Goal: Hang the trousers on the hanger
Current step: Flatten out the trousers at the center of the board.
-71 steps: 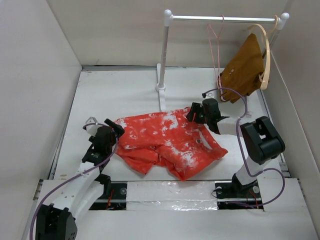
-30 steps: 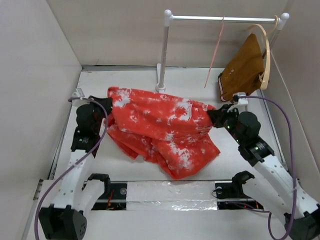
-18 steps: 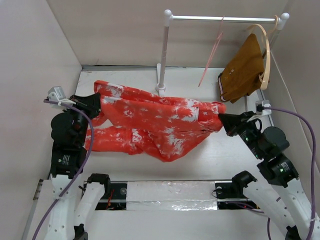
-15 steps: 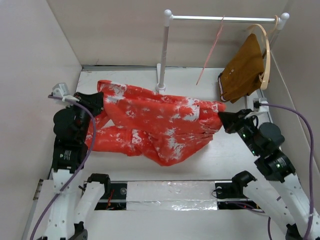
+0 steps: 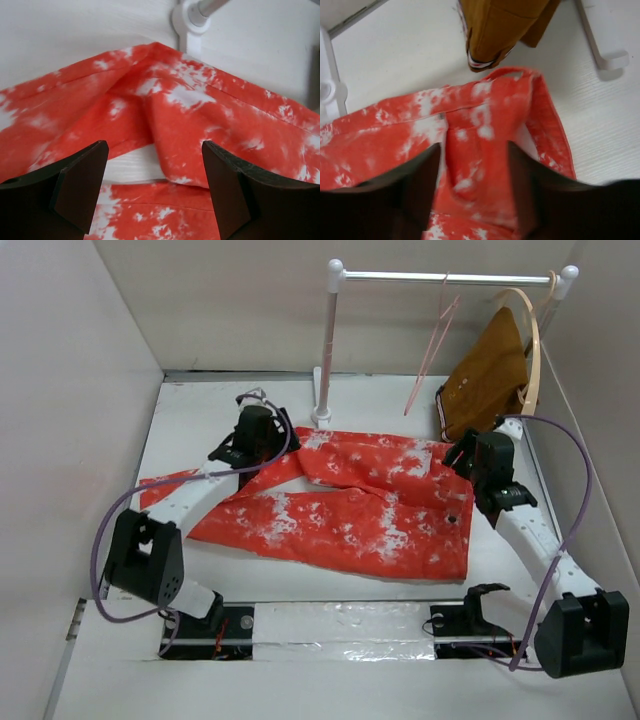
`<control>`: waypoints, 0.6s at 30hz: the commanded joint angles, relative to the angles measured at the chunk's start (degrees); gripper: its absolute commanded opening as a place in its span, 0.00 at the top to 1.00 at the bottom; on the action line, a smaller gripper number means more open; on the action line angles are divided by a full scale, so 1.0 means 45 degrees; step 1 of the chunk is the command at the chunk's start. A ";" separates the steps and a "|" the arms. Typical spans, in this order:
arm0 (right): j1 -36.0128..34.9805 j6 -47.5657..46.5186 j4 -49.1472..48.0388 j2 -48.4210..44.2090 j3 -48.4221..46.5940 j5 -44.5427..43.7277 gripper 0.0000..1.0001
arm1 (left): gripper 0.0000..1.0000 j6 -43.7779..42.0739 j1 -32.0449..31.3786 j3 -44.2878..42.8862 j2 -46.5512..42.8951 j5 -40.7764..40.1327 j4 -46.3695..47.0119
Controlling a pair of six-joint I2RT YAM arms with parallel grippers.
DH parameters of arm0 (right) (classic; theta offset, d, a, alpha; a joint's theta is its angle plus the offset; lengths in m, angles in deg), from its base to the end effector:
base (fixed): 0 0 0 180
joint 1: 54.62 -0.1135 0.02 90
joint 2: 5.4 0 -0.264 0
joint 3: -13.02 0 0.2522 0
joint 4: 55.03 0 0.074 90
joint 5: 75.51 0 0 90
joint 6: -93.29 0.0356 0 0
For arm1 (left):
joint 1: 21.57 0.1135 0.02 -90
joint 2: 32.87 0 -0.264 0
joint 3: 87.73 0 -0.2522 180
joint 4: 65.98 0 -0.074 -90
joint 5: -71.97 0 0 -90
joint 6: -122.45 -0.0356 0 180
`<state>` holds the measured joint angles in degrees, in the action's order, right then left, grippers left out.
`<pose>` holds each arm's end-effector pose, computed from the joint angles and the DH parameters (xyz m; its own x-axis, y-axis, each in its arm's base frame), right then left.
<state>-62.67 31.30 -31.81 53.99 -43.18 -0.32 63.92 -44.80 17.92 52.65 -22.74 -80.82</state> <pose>0.2334 0.0238 0.2785 -0.3459 0.4096 -0.8441 0.2874 0.9027 0.3202 0.3184 -0.1335 0.2798 -0.5135 -0.3458 -0.7853 0.0671 0.8962 -0.4385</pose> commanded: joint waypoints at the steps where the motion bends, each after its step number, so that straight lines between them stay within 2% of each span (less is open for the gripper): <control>1: 0.0208 -0.0226 -0.1205 0.0394 -0.0920 0.0397 0.30 | 0.26 0.0252 0.0258 0.0978 -0.2300 -0.2363 0.0749; 2: -0.0218 -0.0306 -0.1318 0.0221 -0.0767 0.0593 0.25 | 0.27 0.0467 0.0258 0.1508 -0.3213 -0.2797 0.0787; 4: -0.0882 -0.0579 -0.2424 -0.0364 -0.0144 0.1063 0.24 | 0.28 0.1306 0.0568 0.3550 -0.4388 -0.4086 0.1118; 6: -0.1782 -0.0619 -0.2803 -0.1240 0.0833 0.1587 0.33 | 0.29 0.1969 0.1192 0.4847 -0.6108 -0.4304 0.1566; 7: -0.2016 -0.0793 -0.2958 -0.1497 0.1126 0.1804 0.46 | 0.29 0.2089 0.1524 0.5839 -0.6944 -0.4286 0.1646; 8: -0.2251 -0.0814 -0.2999 -0.1751 0.1400 0.2019 0.83 | 0.29 0.2206 0.2185 0.6178 -0.7243 -0.4305 0.1647; 9: -0.2698 -0.0814 -0.3018 -0.1967 0.1847 0.2640 0.99 | 0.28 0.2420 0.2482 0.6471 -0.7381 -0.4344 0.1647; 11: -0.3304 -0.0951 -0.3272 -0.2281 0.2241 0.3192 1.00 | 0.27 0.2734 0.3435 0.7039 -0.7286 -0.3508 0.1763; 13: -0.4553 -0.1067 -0.3331 -0.2030 0.2438 0.3992 1.00 | 0.27 0.3220 0.3928 0.7312 -0.6896 -0.2608 0.1998; 16: -0.6249 -0.1399 -0.3273 -0.1502 0.2515 0.3685 1.00 | 0.28 0.3476 0.4846 0.7567 -0.5998 -0.1983 0.2563; 18: -0.6763 -0.1478 -0.3253 -0.1072 0.2594 0.3350 0.96 | 0.28 0.3672 0.5179 0.7548 -0.5431 -0.1689 0.2778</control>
<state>-89.53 26.86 -43.18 47.70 -32.21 14.48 77.60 -23.49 51.58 26.95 -33.72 -72.85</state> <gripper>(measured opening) 0.035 0.727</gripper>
